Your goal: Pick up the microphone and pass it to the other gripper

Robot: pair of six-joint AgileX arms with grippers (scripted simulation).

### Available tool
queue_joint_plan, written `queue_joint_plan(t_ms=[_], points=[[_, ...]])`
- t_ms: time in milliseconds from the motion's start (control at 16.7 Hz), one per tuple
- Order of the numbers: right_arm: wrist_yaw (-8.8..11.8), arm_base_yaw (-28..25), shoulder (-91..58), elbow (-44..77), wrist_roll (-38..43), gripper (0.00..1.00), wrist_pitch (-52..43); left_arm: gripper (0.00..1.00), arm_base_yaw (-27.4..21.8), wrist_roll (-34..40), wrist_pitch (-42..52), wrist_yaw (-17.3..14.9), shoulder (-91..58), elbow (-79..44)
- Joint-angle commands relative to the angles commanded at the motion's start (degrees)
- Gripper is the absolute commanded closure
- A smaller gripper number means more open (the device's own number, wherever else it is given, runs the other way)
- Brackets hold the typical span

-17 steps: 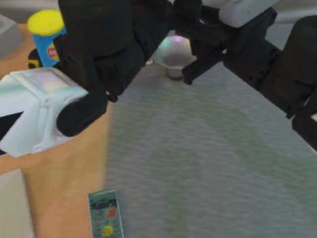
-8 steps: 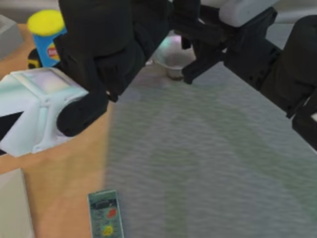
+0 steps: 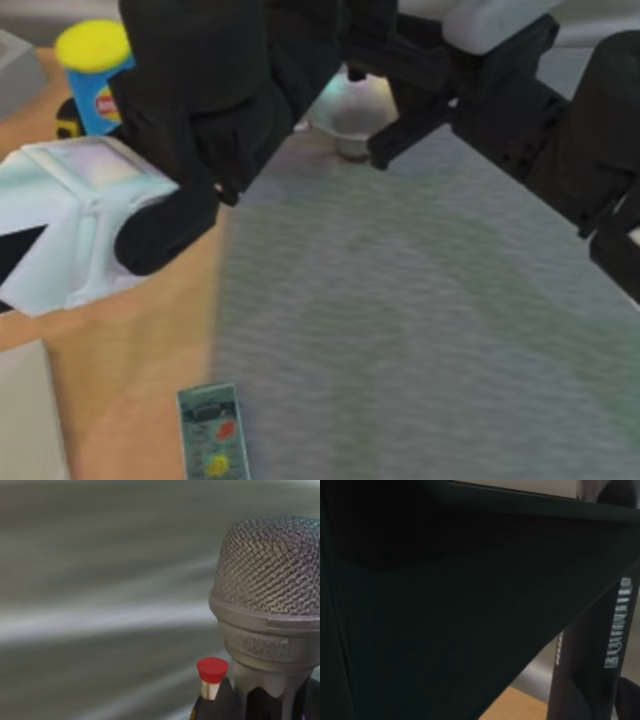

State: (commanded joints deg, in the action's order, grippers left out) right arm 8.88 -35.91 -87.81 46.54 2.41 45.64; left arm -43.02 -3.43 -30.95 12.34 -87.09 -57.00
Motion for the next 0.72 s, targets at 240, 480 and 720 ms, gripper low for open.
queue_joint_plan(t_ms=[240, 480, 720], points=[[0.0, 0.0, 0.0, 0.0, 0.0, 0.32, 0.0, 1.0, 0.0, 0.0, 0.0, 0.0, 0.0, 0.0], [0.0, 0.0, 0.0, 0.0, 0.0, 0.02, 0.0, 1.0, 0.0, 0.0, 0.0, 0.0, 0.0, 0.0], [0.0, 0.0, 0.0, 0.0, 0.0, 0.0, 0.0, 1.0, 0.0, 0.0, 0.0, 0.0, 0.0, 0.0]])
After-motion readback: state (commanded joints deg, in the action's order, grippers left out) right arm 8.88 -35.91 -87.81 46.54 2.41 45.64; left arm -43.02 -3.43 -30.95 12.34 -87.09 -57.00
